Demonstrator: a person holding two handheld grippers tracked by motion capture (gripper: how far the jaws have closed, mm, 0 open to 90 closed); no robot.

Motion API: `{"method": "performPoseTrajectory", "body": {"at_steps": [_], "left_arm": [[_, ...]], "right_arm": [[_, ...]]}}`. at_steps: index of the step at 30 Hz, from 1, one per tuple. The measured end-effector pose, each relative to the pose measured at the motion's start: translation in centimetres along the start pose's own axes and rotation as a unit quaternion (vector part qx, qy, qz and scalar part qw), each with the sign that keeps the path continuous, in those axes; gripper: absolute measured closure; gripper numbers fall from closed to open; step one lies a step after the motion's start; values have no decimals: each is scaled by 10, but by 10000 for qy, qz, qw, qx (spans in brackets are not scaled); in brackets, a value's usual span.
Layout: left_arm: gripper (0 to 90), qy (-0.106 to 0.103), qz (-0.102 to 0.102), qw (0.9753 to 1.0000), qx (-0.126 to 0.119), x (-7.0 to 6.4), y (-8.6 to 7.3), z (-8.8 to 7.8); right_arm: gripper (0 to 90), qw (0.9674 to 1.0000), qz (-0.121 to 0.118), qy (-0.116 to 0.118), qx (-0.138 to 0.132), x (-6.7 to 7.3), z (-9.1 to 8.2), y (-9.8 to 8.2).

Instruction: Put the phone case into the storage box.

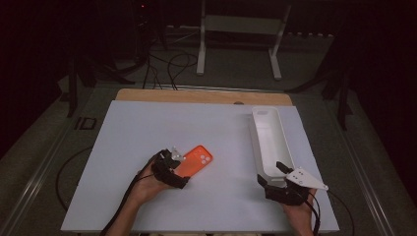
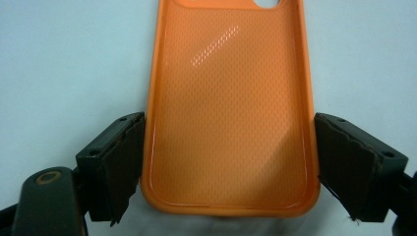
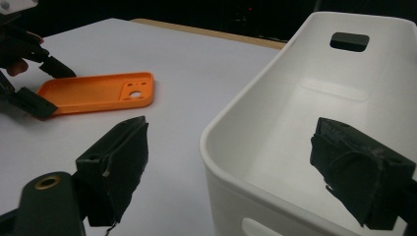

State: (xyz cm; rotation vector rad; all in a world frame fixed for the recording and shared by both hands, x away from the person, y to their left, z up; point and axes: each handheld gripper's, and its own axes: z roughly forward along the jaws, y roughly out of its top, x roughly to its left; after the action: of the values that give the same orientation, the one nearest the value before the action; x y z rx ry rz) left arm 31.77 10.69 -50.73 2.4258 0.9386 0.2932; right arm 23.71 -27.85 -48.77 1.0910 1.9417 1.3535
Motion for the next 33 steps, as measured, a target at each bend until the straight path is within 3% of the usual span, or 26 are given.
{"method": "performPoseTrajectory", "body": {"at_steps": [8,33], "left_arm": [[165,211,-133,9993,-267,3,1,-10],[164,469,-49,9971,-598,4,13,-30]], "right_arm": [[143,10000,14,22,-4,1,1,1],[140,9997,102,68,-198,3,-6,19]]}}
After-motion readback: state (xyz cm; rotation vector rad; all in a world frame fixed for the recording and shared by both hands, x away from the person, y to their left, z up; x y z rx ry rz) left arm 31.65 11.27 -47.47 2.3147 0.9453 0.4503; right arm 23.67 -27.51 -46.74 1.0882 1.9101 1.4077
